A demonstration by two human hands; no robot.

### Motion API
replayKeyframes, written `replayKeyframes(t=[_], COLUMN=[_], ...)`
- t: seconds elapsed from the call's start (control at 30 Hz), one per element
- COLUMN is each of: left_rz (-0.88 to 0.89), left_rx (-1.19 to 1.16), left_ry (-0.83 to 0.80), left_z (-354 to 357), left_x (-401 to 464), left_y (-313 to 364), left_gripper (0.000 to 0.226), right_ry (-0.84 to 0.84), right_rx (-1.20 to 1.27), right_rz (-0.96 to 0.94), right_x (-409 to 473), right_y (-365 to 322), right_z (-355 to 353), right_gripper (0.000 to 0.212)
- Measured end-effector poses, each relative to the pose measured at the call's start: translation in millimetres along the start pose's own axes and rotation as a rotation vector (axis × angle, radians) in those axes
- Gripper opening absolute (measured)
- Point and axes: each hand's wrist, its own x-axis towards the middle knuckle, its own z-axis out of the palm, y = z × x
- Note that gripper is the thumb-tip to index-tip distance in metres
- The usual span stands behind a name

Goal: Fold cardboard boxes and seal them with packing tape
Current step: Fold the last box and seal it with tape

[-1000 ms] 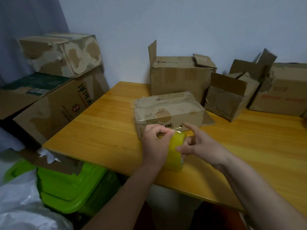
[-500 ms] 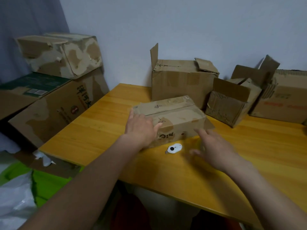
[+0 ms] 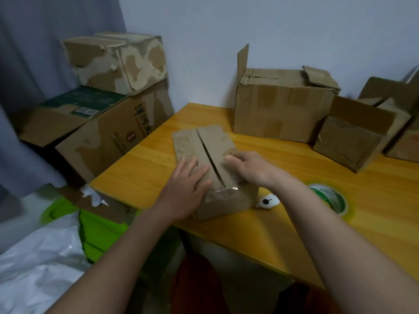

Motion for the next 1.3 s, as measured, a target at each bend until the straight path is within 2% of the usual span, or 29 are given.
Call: replayKeyframes(t=[0.07,0.1,0.13,0.2,0.27,0.33,0.4,0.5,0.57,0.63,0.7,0.8,0.9,1.03,1.17,1.3], left_rz=[0.005,0.000,-0.003,0.005,0.034,0.063,0.122,0.268,0.339,0.386,0.413,0.432,0.432,0.314,0.173,0.060], left_rx=[0.108,0.169,0.215,0.265,0.293,0.295,0.247,0.117,0.027,-0.033,-0.078,-0.126,-0.168,-0.277,-0.465,-0.660], left_ry=[0.015,0.007,-0.007,-0.027,-0.025,0.022,0.098,0.257,0.372,0.454,0.501,0.551,0.609,0.641,0.605,0.564], left_z=[2.5,3.2,2.8,2.5,5.0,9.8,15.8,26.4,33.0,38.5,41.2,45.1,49.8,54.7,57.2,54.7], left_x=[0.0,1.3,1.8,2.2,2.6,2.8,3.1,6.0,10.9,16.0,18.2,18.9,19.7,16.6,9.2,0.9], left_y=[-3.3,-2.3,0.7,9.4,16.8,17.0,9.1,-6.9,-13.2,-18.0,-19.9,-20.7,-19.7,-17.7,-7.9,2.3], left_gripper=[0.059,0.063,0.068,0.089,0.100,0.095,0.090,0.079,0.064,0.055,0.053,0.051,0.051,0.059,0.074,0.081], right_ry=[0.099,0.158,0.198,0.190,0.098,0.113,0.191,0.172,0.220,0.288,0.318,0.288,0.257,0.225,0.201,0.215], right_rx=[-0.471,-0.568,-0.562,-0.336,-0.212,-0.230,-0.096,0.428,0.616,0.548,0.416,0.183,0.032,0.180,0.426,0.564], right_rz=[0.053,0.047,0.006,-0.084,-0.090,-0.072,-0.073,-0.150,-0.259,-0.361,-0.459,-0.630,-0.722,-0.620,-0.381,-0.283], right_x=[7.7,8.8,10.6,13.0,18.4,26.1,32.4,35.9,30.0,28.8,28.1,30.6,33.1,25.7,13.8,2.0], right_y=[-1.1,-2.7,-4.6,-9.4,-8.0,4.2,17.0,39.0,47.6,57.9,67.1,80.2,84.8,79.1,71.5,63.2], right_z=[-9.7,-13.9,-15.0,-7.2,13.2,29.1,29.0,29.7,38.7,50.6,55.7,48.1,41.9,44.5,48.5,55.1], right_gripper=[0.060,0.060,0.058,0.051,0.049,0.054,0.056,0.048,0.039,0.039,0.052,0.067,0.072,0.070,0.098,0.107])
